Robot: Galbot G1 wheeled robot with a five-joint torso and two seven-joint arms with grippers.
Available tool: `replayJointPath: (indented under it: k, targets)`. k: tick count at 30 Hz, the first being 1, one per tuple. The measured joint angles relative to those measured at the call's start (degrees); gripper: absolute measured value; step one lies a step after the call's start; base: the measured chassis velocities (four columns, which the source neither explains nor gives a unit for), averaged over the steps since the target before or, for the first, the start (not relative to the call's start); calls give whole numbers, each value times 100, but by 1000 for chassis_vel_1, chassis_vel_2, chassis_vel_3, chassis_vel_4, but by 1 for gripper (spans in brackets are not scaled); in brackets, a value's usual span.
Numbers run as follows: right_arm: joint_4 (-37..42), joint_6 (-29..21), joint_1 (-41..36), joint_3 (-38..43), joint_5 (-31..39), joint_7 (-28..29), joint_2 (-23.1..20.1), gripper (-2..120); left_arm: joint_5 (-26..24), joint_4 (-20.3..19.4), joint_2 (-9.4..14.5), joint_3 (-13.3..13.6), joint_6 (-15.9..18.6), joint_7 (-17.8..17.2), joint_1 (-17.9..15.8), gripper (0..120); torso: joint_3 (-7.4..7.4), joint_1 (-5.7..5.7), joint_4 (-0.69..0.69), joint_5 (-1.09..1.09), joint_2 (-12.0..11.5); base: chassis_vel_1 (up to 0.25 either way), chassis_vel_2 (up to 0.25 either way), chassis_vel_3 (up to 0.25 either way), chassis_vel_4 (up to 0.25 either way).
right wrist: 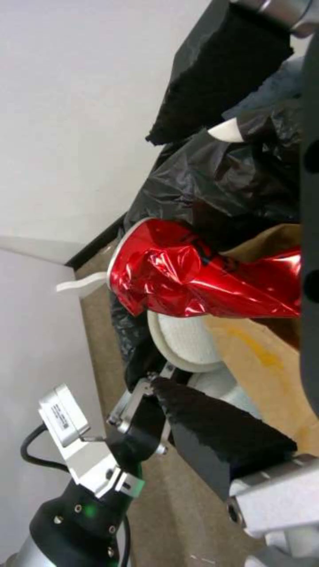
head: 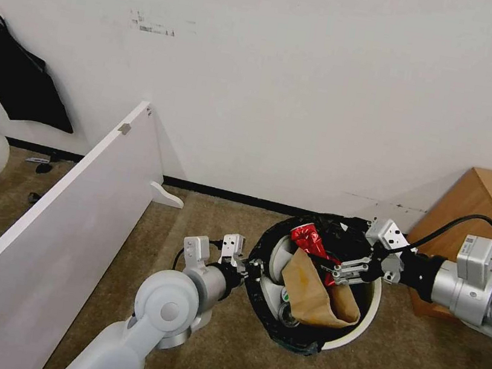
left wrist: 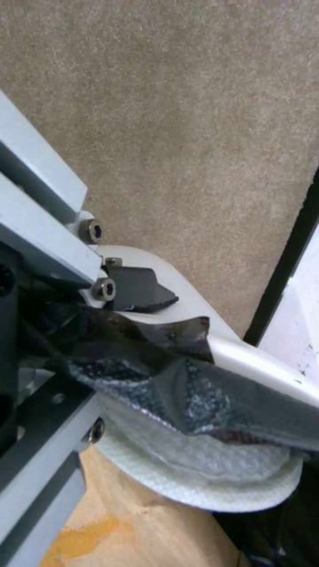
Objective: Pick up the trash bin, then pick up the garbage from the floor and place it into the trash bin.
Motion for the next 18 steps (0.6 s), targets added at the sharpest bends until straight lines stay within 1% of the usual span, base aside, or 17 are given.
replayJointPath:
  k: [18]
  targets:
    - [141, 30, 71, 114, 94, -21, 110, 100, -33, 44, 59, -34, -31, -29, -15, 1, 0, 0, 0, 0, 0, 0, 0, 0, 0]
